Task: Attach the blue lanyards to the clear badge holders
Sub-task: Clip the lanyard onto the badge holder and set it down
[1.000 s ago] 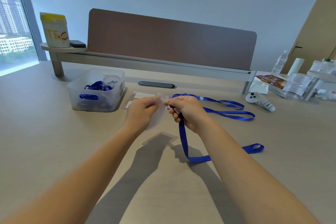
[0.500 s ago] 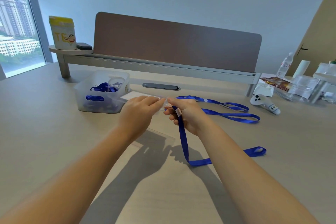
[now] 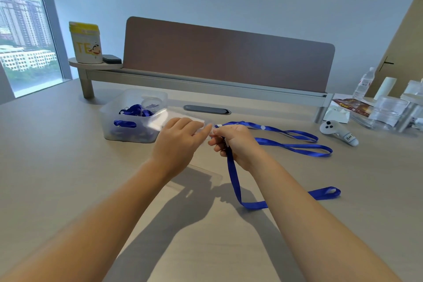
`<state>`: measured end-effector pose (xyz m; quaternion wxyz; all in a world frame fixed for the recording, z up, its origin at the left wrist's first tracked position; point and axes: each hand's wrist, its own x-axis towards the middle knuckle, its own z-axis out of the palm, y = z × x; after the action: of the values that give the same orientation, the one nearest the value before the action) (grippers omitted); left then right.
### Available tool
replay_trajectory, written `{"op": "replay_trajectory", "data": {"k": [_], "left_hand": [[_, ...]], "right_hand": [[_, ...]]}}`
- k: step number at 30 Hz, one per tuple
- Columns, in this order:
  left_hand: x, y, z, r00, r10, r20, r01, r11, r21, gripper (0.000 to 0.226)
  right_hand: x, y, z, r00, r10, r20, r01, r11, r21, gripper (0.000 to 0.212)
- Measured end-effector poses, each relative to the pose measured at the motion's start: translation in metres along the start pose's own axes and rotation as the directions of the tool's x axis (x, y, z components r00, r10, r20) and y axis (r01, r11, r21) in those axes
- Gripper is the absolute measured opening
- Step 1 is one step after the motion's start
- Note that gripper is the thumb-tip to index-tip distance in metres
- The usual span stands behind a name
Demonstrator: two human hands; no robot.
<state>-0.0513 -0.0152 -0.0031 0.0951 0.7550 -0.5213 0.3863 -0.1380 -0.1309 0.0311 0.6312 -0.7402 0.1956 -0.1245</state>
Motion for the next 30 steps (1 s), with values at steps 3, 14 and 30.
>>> {"op": "replay_trajectory", "data": {"k": [3, 14, 30], "left_hand": [[-0.001, 0.002, 0.001, 0.993, -0.114, 0.028, 0.116, 0.985, -0.127, 0.038], [0.019, 0.01, -0.025, 0.708, -0.48, 0.518, 0.66, 0.19, -0.727, 0.026], [0.03, 0.001, -0.034, 0.748, -0.469, 0.469, 0.662, 0.578, -0.478, 0.026]], "right_hand": [[0.002, 0.001, 0.001, 0.999, -0.051, -0.01, 0.051, 0.998, -0.032, 0.025], [0.009, 0.004, 0.006, 0.986, -0.167, 0.022, 0.167, 0.964, -0.208, 0.021], [0.003, 0.002, 0.012, 0.958, -0.285, 0.021, 0.277, 0.909, -0.311, 0.019]]}}
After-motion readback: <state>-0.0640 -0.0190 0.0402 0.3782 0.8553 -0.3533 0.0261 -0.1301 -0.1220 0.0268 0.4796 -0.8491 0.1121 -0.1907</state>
